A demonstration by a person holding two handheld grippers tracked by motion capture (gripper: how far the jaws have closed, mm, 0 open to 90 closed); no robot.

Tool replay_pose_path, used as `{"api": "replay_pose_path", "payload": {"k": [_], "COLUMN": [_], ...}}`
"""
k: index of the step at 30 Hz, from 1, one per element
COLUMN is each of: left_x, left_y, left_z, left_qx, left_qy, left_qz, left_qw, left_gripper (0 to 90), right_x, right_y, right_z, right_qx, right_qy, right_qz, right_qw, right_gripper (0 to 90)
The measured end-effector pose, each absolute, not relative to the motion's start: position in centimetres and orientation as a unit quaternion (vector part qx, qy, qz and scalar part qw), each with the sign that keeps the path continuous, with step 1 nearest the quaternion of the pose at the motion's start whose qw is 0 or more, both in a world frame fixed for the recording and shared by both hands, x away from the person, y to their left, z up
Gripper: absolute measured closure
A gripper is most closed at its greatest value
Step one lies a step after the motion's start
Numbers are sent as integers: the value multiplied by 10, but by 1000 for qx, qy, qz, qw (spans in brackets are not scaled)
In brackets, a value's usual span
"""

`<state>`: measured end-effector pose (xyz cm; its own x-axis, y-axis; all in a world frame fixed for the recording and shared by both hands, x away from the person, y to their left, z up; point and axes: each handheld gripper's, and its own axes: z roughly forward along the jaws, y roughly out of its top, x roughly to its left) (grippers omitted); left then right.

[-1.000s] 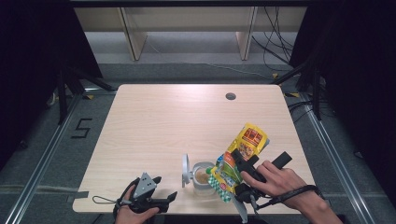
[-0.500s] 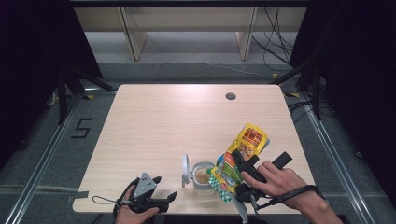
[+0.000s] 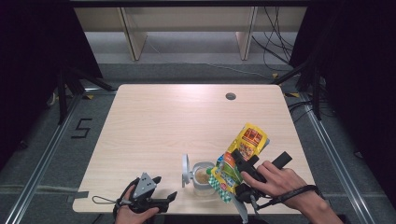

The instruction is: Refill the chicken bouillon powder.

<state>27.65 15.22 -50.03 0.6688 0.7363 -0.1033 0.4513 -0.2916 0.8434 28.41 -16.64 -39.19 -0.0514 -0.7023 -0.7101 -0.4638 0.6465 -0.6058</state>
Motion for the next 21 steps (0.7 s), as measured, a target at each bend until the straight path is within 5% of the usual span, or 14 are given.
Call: {"api": "replay_pose_path", "payload": {"k": [21], "left_x": [277], "left_y": [153], "left_z": [-500], "left_qx": [793], "left_qy": [374], "left_qz": [156], "left_qw": [455], "left_gripper": [203], "right_x": [284], "right_y": [-167], "right_z": [-391], "right_qx": [-405], "right_qy": [718], "right_qz": [-104], "right_qw": [556], "right_gripper": [561]}}
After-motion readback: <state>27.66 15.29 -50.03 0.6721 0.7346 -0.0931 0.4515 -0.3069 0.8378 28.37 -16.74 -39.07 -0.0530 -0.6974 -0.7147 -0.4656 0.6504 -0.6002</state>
